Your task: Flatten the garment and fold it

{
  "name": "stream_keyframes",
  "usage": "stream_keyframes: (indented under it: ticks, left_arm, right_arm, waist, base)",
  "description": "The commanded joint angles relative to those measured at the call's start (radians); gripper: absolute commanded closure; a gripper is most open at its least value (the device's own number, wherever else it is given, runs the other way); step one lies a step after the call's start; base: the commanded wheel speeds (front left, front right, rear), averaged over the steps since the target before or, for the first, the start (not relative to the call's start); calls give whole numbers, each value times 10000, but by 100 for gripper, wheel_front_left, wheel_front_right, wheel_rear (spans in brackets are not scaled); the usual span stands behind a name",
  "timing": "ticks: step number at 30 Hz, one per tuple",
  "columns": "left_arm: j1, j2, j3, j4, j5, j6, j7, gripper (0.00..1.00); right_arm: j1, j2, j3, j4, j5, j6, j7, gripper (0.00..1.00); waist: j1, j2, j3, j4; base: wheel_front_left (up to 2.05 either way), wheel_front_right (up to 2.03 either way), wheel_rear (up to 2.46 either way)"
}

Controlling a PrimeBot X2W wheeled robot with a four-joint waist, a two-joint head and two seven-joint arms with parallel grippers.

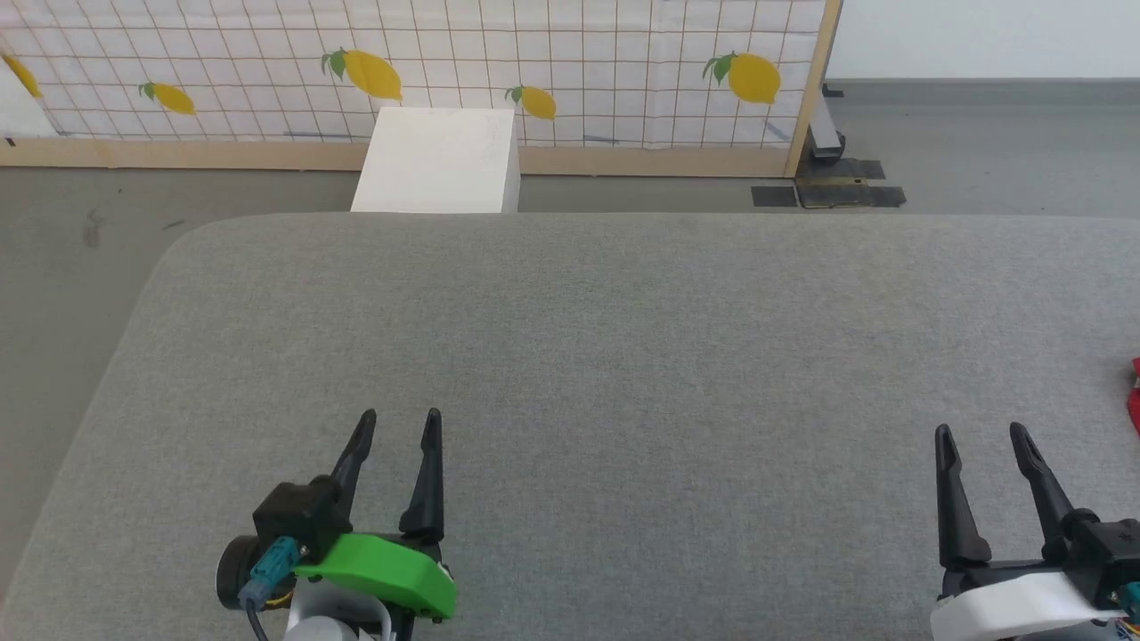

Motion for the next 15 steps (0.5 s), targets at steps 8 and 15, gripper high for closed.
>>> stream_keyframes:
  ticks: [8,15]
  left_arm:
    - [145,-27,-22,82,-195,41,-38,0]
    - [159,-28,-45,100,-224,36,-38,0]
  right_arm:
    - [96,32,45,114,168,-17,-102,0]
    - [97,33,50,181,250,-17,-120,0]
  waist:
    - [1,-1,-42,16]
    - [1,-1,-57,-37]
  base:
    - [0,0,0]
    - [0,0,0]
